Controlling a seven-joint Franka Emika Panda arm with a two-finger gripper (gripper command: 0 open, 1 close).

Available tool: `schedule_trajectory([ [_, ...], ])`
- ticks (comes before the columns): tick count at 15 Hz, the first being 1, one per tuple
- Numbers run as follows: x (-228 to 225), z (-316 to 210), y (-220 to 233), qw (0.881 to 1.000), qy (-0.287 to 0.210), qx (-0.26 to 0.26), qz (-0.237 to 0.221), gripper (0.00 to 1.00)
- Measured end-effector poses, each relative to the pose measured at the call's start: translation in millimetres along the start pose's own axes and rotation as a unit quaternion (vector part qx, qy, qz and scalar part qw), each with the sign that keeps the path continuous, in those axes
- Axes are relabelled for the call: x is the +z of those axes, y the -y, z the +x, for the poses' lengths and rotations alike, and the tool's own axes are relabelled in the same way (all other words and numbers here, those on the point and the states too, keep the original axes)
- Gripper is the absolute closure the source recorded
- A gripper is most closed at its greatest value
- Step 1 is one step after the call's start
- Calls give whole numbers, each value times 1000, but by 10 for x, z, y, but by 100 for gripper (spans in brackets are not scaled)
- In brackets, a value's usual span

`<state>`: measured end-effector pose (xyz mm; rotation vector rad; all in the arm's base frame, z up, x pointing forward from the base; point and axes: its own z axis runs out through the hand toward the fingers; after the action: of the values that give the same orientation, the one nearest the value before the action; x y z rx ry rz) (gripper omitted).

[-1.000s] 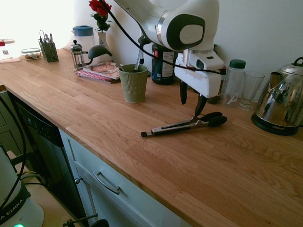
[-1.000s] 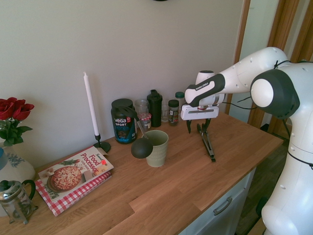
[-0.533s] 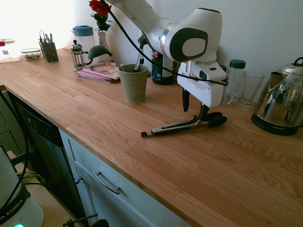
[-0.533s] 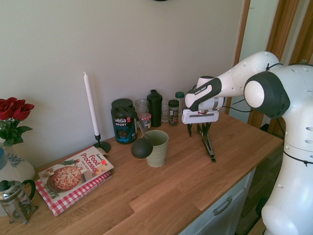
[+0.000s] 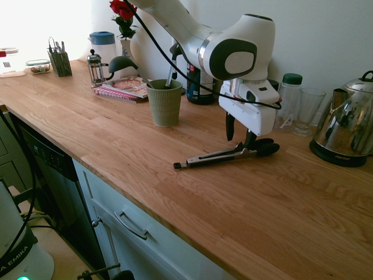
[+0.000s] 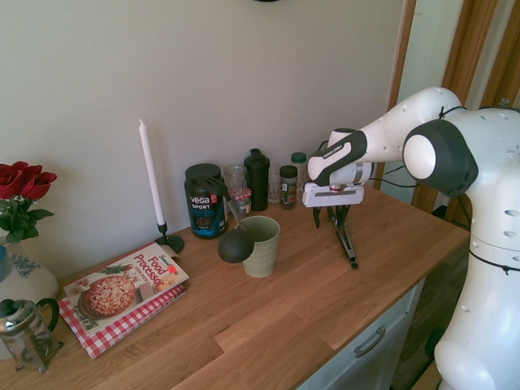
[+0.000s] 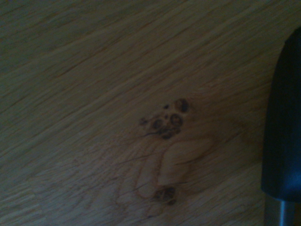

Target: Put the tongs back in the holder

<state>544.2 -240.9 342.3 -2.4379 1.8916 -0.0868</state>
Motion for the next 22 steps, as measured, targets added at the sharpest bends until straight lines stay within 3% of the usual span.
schedule_trajectory([
  [18, 24, 79, -44, 1000, 0, -4, 5, 100],
  [22, -388, 102, -68, 999, -8, -14, 30, 100],
])
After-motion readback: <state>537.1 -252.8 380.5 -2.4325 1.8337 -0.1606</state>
